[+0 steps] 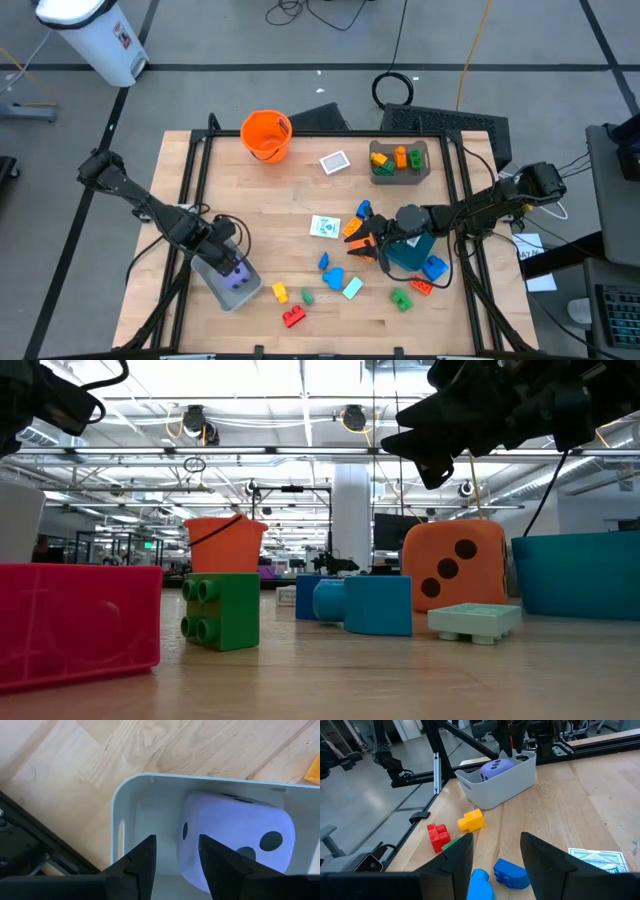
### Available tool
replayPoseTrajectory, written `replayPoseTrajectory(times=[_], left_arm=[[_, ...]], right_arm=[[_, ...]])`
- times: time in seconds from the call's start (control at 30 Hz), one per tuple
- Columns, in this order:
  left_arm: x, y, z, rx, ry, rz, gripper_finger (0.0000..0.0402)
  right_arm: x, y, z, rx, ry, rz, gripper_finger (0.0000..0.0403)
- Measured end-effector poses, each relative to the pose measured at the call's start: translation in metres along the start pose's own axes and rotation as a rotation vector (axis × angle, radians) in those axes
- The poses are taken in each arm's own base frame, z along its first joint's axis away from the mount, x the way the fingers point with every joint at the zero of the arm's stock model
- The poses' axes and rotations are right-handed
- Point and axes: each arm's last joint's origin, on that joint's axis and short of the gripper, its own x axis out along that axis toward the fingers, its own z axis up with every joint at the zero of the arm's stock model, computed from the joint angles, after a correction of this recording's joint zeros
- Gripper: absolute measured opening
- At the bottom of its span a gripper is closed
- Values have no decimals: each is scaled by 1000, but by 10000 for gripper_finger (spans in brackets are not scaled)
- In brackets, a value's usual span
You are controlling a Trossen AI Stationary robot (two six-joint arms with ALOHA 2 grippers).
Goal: Pick & Place Toys
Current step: Adjust the purple dice in the gray bin
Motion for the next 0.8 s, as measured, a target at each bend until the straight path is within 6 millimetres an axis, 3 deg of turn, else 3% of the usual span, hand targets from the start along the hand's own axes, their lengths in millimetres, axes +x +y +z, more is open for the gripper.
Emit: replayPoseTrajectory(times=[0.23,0.63,0.8], left_arm=[[0,0,0,13,0,-1,145],[0,-1,1,35,-23,-6,17],[0,-1,1,40,-38,-2,10]], right_arm=[[0,0,0,0,0,0,155],[0,0,0,0,-1,0,155],[0,0,0,0,0,0,155]])
